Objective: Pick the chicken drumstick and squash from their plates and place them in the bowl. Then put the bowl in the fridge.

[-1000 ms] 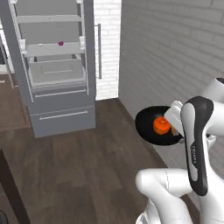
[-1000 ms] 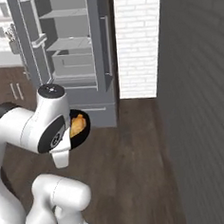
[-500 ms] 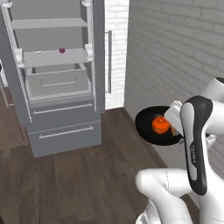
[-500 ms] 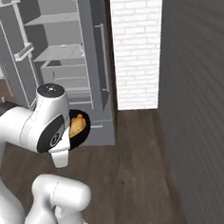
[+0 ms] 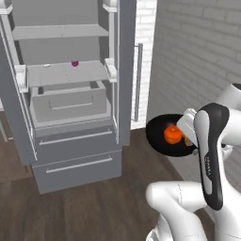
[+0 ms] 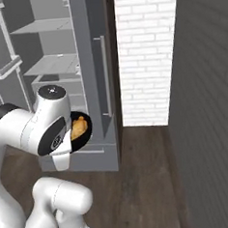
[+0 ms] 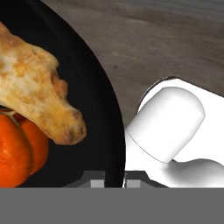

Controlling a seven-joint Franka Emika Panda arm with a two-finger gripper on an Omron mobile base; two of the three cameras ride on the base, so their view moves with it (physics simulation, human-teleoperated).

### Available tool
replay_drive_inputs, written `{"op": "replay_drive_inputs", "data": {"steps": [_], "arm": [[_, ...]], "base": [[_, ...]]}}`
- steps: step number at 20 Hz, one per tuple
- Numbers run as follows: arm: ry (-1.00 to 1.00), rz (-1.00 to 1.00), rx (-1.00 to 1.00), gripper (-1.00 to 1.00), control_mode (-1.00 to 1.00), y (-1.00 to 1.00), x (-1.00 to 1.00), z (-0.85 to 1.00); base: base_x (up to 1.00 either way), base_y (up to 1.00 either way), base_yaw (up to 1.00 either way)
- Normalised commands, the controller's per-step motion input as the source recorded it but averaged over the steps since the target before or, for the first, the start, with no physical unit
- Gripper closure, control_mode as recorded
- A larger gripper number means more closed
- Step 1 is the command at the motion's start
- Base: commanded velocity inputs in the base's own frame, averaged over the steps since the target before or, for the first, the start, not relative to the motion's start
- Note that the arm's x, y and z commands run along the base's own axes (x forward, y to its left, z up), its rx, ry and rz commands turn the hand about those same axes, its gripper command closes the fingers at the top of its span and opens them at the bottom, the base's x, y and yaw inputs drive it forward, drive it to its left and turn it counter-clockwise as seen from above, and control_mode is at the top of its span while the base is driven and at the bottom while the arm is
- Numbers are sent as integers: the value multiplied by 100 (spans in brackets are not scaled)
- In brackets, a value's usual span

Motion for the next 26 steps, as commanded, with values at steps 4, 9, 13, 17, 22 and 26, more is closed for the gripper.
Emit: {"op": "replay_drive_inputs", "data": {"steps": [4, 9, 13, 17, 22, 26], "arm": [[0, 0, 0, 100, 100, 0, 0, 0], [0, 0, 0, 100, 100, 0, 0, 0], [0, 0, 0, 100, 100, 0, 0, 0], [0, 0, 0, 100, 100, 0, 0, 0], [0, 0, 0, 100, 100, 0, 0, 0], [0, 0, 0, 100, 100, 0, 0, 0]], "base": [[91, 36, 15], [40, 73, 22], [72, 47, 18], [100, 45, 15], [100, 52, 0], [99, -16, 2]]}}
